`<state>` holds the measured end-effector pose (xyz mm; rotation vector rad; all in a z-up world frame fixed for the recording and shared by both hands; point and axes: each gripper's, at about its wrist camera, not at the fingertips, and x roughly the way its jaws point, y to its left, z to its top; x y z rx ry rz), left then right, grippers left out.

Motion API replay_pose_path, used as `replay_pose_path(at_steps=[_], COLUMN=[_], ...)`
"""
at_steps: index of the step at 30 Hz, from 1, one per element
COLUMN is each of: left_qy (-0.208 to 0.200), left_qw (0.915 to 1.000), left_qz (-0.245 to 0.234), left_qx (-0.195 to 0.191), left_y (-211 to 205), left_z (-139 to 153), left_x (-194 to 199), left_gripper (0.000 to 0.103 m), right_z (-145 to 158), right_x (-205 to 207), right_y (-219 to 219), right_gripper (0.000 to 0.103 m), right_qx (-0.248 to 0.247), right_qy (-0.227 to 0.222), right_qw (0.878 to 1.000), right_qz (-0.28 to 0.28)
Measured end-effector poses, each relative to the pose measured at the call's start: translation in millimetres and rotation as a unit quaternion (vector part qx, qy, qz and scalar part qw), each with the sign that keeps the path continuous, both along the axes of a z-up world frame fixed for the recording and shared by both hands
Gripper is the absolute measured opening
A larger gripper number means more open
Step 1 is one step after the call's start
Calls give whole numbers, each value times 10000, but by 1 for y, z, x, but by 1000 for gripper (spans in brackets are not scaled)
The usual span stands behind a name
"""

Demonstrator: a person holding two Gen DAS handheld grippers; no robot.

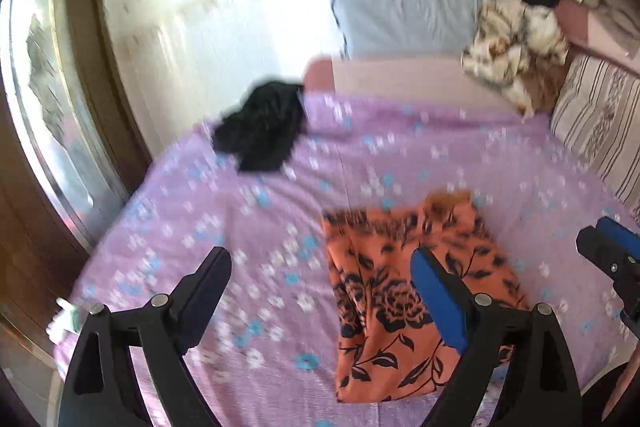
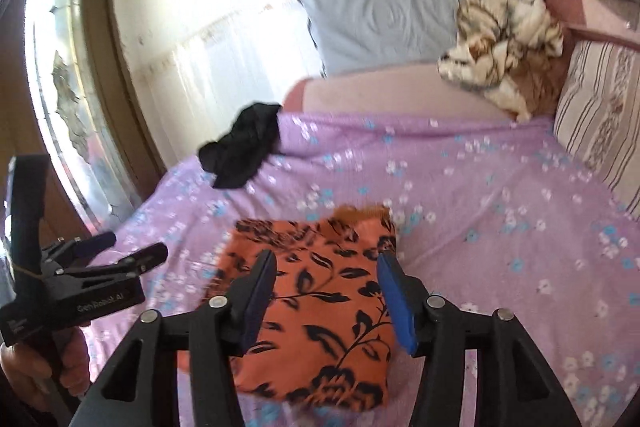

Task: Fold small clothes

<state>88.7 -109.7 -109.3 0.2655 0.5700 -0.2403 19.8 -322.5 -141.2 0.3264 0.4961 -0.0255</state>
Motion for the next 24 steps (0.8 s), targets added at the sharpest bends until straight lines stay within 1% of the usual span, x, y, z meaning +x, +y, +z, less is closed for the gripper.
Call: replay_pose_path(at_steps=[3,4,6,9,13,17,18,20,24], left_qy=[-205,-253,-425,-713,-850,-1111,-1202,-1323,-1425], left_qw=[9997,9996,9988,9967,9951,9923,9912,9896,9880], left_qz=[4,20,90,136,207,275,294,332,361], left_qx=[-107,-149,-213,-359,-462,-477,-475,-451,-481], left_y=[7,9,14,22,29,34,36,39,43], left_z=[32,39,55,76,94,112,118,127,140], left_x=[-25,-30,-45,-71,-93,-117,-124,-134,-146], left_gripper=[94,95,101,102,102,102,102,102,102], right_z=[25,34,52,69,86,105,110,122,140], right_x=[-26,-34,-50,-69,-97,-124,-131,-144,-159], right_y=[-2,-2,3,11,21,27,29,32,40], right_gripper=[57,59,60,64,65,66,67,74,76], right_qx=[120,127,15,-113,-118,-203,-204,-218,-370], right_qy=[-258,-327,-454,-510,-572,-728,-798,-995,-1192], right_qw=[9995,9993,9987,9984,9982,9968,9962,9944,9918], right_qz=[-121,-158,-228,-196,-168,-260,-274,-299,-281])
